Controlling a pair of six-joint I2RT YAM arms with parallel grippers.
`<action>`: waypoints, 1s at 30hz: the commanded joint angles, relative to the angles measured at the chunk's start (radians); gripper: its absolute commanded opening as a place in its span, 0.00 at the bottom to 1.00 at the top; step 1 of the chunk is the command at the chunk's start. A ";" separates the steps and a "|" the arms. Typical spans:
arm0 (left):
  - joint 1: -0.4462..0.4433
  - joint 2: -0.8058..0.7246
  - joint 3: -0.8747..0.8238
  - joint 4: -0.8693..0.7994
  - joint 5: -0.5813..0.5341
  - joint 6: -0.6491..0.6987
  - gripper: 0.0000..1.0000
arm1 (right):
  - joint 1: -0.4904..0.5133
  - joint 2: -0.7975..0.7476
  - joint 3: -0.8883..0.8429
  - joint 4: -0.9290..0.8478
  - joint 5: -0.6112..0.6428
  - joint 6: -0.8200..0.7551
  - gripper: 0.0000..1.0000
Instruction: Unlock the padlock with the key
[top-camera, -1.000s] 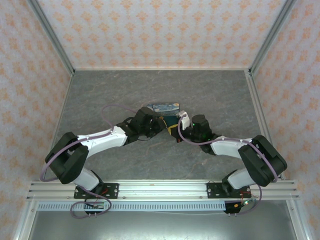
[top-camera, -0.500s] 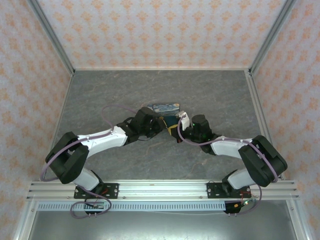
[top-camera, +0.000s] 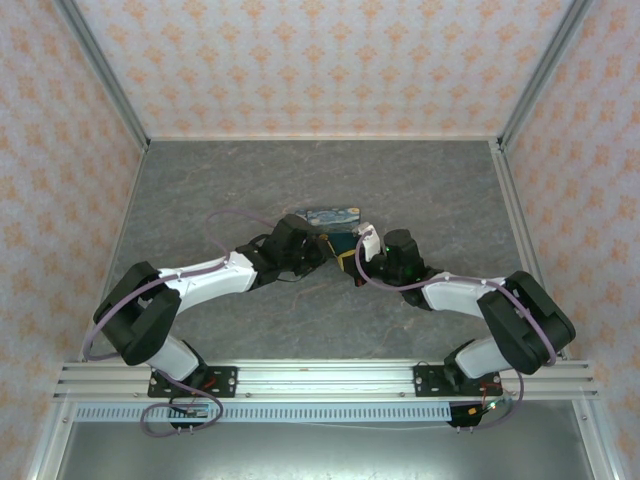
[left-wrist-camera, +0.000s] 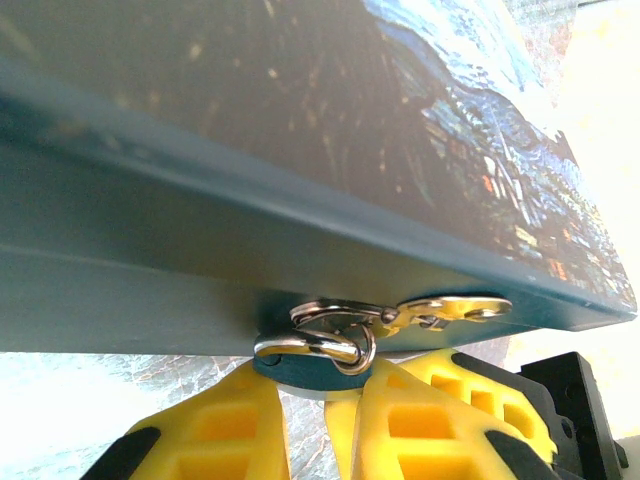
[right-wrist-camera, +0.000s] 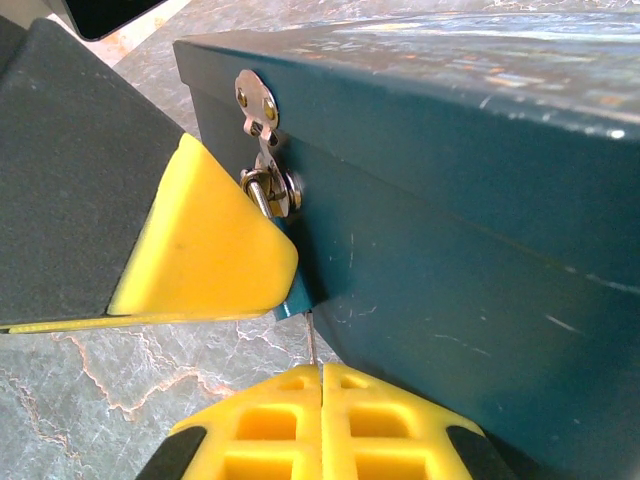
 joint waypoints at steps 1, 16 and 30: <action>-0.014 0.003 0.031 0.022 -0.003 -0.003 0.16 | 0.000 -0.017 0.012 0.048 0.017 -0.010 0.00; -0.014 0.016 0.053 -0.001 -0.025 0.004 0.16 | 0.019 -0.095 -0.044 -0.065 0.055 -0.057 0.00; -0.015 0.017 0.054 -0.003 -0.020 0.006 0.16 | 0.055 -0.059 -0.020 -0.070 0.068 -0.062 0.00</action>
